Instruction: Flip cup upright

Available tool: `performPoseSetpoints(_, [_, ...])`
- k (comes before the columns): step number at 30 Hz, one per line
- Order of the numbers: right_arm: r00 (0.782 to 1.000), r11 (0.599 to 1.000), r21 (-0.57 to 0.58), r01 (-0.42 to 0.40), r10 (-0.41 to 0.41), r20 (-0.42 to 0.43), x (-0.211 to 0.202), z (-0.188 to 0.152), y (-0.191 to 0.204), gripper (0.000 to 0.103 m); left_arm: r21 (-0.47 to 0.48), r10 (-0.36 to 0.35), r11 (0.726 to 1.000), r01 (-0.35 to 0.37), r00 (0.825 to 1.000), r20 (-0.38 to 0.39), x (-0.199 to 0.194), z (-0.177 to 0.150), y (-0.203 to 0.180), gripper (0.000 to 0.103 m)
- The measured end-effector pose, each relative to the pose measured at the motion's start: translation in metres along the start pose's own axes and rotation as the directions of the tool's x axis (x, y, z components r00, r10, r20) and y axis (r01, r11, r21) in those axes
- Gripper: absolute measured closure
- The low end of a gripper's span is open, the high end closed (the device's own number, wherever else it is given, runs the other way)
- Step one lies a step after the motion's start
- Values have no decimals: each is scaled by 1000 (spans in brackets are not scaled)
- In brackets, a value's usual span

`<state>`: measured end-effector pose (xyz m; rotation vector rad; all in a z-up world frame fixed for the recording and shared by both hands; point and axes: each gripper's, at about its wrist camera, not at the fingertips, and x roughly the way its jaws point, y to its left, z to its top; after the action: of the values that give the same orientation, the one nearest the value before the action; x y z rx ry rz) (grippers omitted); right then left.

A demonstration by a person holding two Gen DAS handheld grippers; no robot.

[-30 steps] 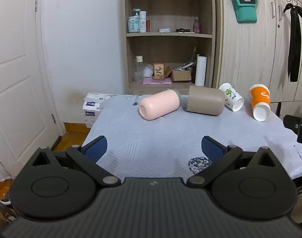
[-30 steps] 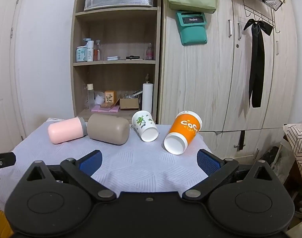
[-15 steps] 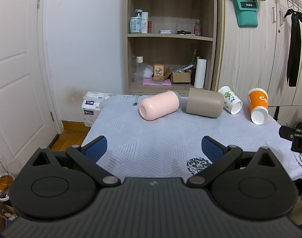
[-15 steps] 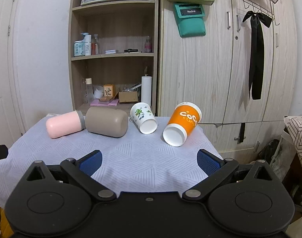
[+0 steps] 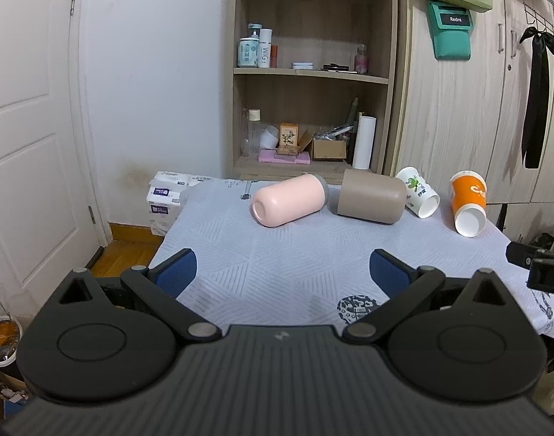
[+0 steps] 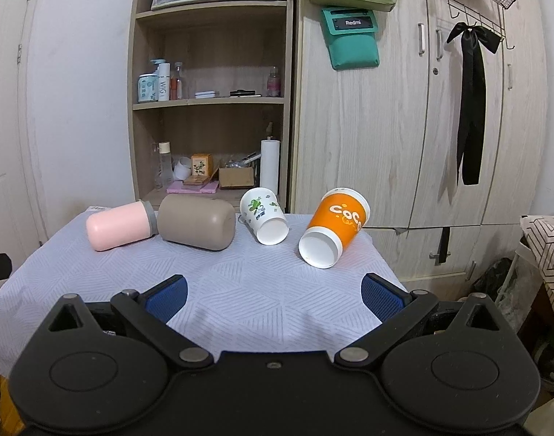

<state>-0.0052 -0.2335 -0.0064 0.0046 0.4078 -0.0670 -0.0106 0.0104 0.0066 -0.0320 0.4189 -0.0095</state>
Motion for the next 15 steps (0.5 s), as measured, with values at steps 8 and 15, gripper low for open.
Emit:
performPoseSetpoints(8, [1000, 1000, 3, 5, -5, -9, 0, 1, -2, 0, 3, -1, 1000, 1, 1000, -1, -2, 0, -3, 0])
performPoseSetpoints(15, [1000, 1000, 3, 9, -9, -8, 0, 2, -3, 0, -15, -16, 1000, 16, 1000, -4, -2, 1, -2, 0])
